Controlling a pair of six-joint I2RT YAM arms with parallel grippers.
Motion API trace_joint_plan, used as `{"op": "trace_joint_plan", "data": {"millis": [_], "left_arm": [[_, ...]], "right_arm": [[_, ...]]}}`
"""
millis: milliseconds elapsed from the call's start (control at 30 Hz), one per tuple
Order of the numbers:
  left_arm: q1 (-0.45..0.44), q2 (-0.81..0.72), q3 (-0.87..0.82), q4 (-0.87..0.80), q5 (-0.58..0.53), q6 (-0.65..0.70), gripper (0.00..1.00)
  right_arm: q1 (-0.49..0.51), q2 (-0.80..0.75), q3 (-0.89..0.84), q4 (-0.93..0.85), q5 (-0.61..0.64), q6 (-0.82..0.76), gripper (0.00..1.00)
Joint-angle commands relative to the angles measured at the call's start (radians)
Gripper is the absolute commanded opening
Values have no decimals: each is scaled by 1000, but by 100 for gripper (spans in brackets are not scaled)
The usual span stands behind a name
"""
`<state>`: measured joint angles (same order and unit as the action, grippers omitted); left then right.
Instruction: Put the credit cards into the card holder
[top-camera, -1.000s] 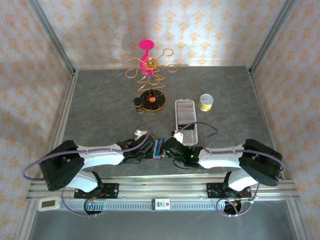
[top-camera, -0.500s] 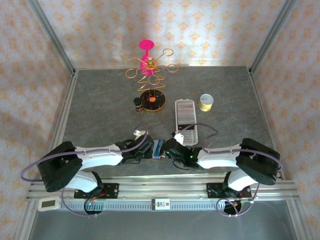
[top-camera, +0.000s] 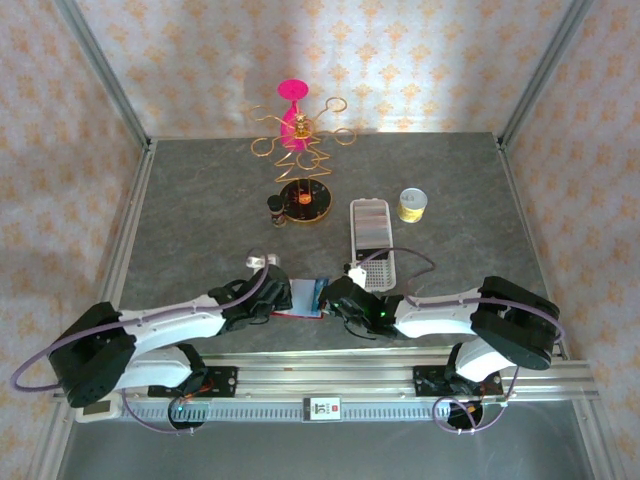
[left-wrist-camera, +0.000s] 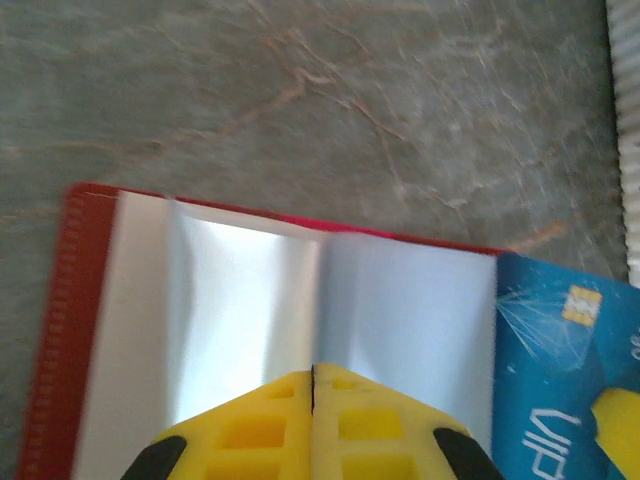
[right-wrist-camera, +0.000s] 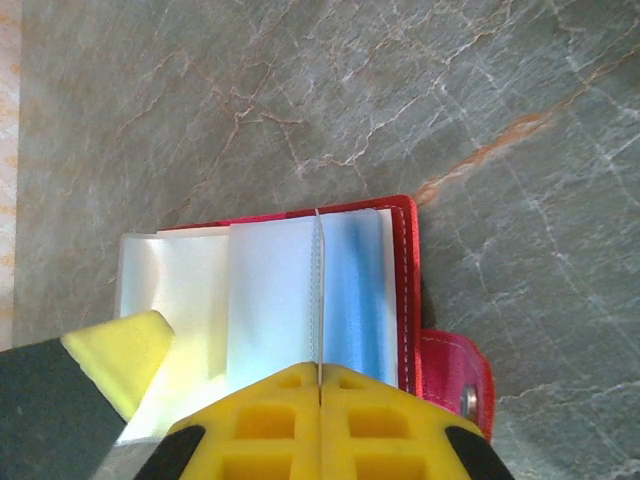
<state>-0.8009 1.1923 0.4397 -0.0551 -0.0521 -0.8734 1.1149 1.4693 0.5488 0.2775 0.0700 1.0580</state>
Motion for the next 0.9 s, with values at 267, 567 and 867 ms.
{"op": "trace_joint_plan", "data": {"millis": [267,567,867], "left_arm": [[68,-60,-115,10,-61,-44,1],[69,-39,-152,50,50,-46,0],[69,-234,-176,-90,-44,-77,0]], "right_arm": [[17,47,103,35,-29,-59,0],[17,156,171,79,-62,-70,0],[17,191,180,66,-55,-78,0]]}}
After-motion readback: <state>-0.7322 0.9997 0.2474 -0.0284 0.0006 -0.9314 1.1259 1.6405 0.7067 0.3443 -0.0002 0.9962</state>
